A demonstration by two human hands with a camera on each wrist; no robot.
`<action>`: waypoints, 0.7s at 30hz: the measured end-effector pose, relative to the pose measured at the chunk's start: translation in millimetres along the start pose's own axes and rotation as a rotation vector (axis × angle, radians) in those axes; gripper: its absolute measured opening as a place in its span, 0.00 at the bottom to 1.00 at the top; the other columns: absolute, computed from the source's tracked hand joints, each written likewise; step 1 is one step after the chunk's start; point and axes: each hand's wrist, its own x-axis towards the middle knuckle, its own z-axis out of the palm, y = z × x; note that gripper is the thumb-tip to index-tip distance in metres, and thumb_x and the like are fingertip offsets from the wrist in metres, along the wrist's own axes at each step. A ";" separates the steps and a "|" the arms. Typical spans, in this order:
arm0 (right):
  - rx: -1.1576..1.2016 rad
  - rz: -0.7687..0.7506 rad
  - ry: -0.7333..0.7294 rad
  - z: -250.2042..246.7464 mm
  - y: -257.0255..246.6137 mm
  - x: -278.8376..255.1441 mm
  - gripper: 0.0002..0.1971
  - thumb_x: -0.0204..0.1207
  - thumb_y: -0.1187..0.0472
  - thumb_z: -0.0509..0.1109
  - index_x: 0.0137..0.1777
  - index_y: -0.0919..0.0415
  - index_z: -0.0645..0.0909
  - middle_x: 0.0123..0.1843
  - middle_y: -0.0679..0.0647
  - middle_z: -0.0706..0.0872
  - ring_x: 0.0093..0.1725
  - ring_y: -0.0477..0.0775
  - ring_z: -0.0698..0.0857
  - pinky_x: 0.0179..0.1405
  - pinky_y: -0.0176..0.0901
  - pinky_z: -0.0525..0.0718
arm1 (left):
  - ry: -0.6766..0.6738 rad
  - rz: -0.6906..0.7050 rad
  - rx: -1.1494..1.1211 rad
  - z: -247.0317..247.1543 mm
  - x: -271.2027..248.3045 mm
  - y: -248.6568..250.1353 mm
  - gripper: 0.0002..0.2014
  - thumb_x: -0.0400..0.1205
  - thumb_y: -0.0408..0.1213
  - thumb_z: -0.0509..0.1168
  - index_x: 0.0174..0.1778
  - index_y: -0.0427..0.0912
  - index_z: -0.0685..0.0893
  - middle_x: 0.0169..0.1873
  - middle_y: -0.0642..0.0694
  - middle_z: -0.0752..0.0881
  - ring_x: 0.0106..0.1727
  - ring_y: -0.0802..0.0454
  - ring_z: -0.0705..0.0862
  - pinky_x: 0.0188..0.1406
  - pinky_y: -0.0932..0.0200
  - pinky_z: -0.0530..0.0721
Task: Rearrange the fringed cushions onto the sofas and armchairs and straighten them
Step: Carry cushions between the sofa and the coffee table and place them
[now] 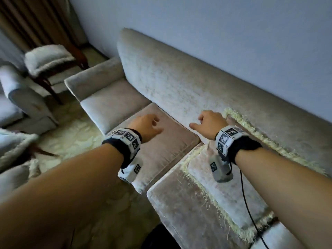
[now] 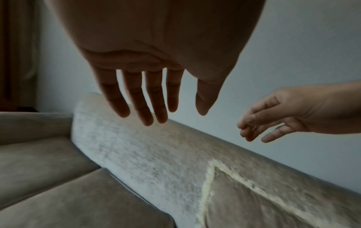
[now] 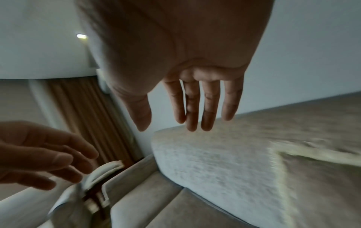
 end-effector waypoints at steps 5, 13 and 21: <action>-0.062 -0.256 -0.106 16.0 -121.0 -5.4 0.30 0.71 0.32 0.74 0.59 0.59 0.83 0.55 0.56 0.88 0.54 0.61 0.87 0.55 0.53 0.86 | 0.150 -0.192 -0.011 -60.0 -83.6 -81.8 0.21 0.80 0.54 0.72 0.66 0.50 0.83 0.57 0.54 0.87 0.61 0.49 0.85 0.62 0.50 0.83; -0.211 -0.640 -0.189 64.9 -309.9 -34.9 0.38 0.65 0.22 0.69 0.57 0.58 0.85 0.54 0.53 0.89 0.54 0.55 0.86 0.59 0.54 0.85 | 0.286 -0.476 -0.068 -122.2 -209.2 -224.1 0.29 0.74 0.61 0.75 0.68 0.53 0.82 0.59 0.55 0.87 0.61 0.51 0.86 0.64 0.49 0.84; -0.350 -0.861 -0.256 142.5 -475.4 -37.5 0.45 0.61 0.17 0.64 0.63 0.54 0.82 0.60 0.52 0.87 0.57 0.53 0.85 0.61 0.53 0.84 | 0.358 -0.653 -0.105 -168.5 -285.1 -367.6 0.29 0.75 0.62 0.74 0.68 0.52 0.82 0.61 0.54 0.87 0.63 0.49 0.84 0.67 0.46 0.83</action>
